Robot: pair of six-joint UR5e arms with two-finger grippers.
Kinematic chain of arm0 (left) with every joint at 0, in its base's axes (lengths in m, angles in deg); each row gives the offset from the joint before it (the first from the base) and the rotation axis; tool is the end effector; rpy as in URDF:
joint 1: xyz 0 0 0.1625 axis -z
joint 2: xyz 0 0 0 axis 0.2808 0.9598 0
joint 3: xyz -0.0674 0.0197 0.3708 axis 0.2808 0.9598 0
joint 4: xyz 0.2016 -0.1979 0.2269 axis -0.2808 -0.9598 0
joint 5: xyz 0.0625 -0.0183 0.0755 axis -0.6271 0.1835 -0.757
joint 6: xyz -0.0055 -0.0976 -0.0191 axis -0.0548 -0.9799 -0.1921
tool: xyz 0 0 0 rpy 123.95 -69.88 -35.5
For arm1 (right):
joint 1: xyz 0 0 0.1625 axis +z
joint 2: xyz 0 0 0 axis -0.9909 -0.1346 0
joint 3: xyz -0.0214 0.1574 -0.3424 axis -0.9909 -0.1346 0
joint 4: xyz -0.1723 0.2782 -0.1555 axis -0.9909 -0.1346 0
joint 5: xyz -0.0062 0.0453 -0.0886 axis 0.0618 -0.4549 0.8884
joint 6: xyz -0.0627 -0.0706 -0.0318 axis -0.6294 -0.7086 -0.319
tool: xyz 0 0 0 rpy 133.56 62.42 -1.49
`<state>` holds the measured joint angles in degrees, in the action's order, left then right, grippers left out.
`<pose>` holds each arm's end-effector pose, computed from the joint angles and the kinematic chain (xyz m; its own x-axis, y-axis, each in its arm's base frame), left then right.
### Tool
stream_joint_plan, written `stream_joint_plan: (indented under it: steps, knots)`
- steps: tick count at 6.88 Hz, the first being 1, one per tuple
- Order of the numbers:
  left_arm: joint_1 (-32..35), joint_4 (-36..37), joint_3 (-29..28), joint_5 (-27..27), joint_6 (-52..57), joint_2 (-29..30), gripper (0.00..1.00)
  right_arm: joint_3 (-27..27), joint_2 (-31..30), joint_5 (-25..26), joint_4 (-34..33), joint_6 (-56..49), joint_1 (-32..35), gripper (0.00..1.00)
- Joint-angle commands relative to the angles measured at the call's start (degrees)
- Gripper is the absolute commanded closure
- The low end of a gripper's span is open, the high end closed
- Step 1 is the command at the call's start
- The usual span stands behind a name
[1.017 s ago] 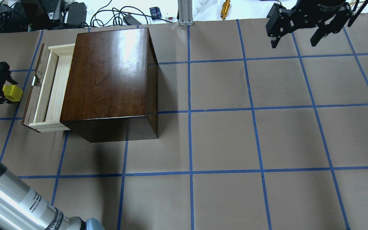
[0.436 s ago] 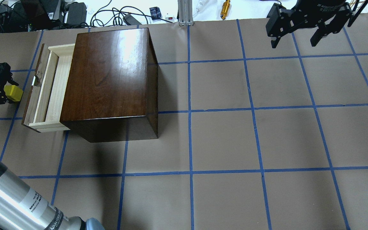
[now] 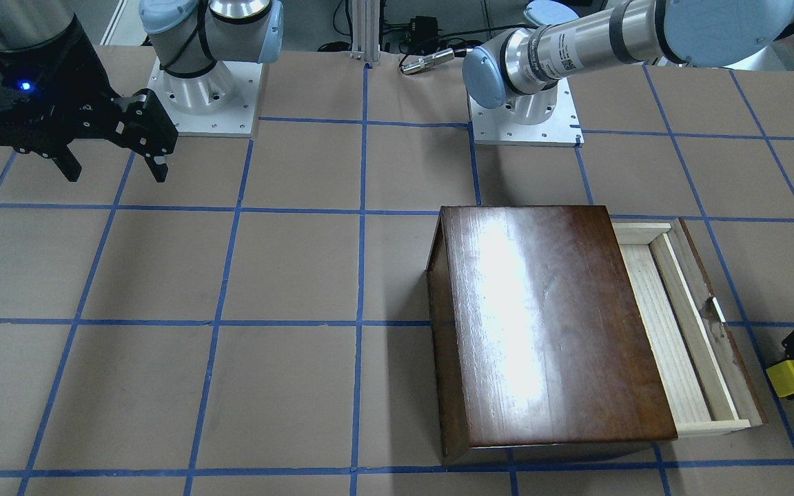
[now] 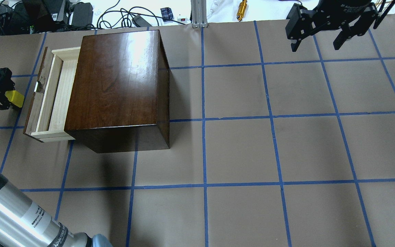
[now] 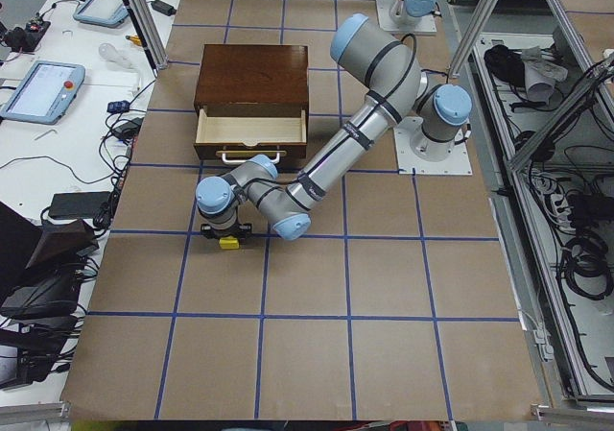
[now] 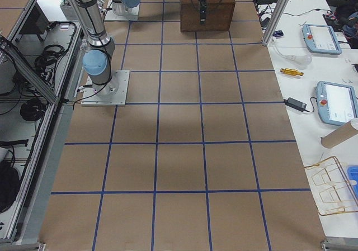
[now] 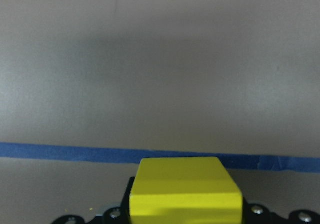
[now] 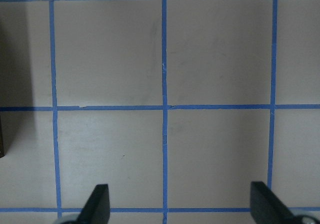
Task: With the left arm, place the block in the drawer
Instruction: 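Lower the left gripper and grasp the yellow cube, then lift the yellow cube and carry it over the open drawer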
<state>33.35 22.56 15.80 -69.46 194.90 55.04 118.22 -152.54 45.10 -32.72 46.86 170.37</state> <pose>0.3217 -0.5941 0.1740 -0.0496 0.9975 -0.0494 0.9981 0.0478 -0.0378 0.1196 -0.4627 0.4879 -0.9999 -0.0033 -0.0125 -0.0023 0.9971 -0.0767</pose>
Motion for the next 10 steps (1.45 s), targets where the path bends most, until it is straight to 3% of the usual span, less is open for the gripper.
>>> stream_joint_plan:
  steps: [1, 5, 8, 10]
  knots:
    - [0.0, -3.55, -0.44, -0.28, -0.09, -2.73, 1.0, 0.0, 0.06, 0.0, 0.0, 0.0, 0.05, 0.0]
    - [3.07, -21.65, -1.5, -0.19, -5.85, -15.37, 1.0, 0.0, -0.03, 0.08, 0.0, 0.0, 0.05, 0.0]
    - [11.66, -25.9, -0.62, -0.9, -12.9, -21.89, 1.0, 0.0, -0.03, 0.0, 0.0, 0.09, 0.05, 0.0]
    - [17.12, -26.0, 3.4, -0.46, -17.38, -23.83, 1.0, 0.0, 0.06, 0.0, 0.0, 0.09, 0.05, 0.0]
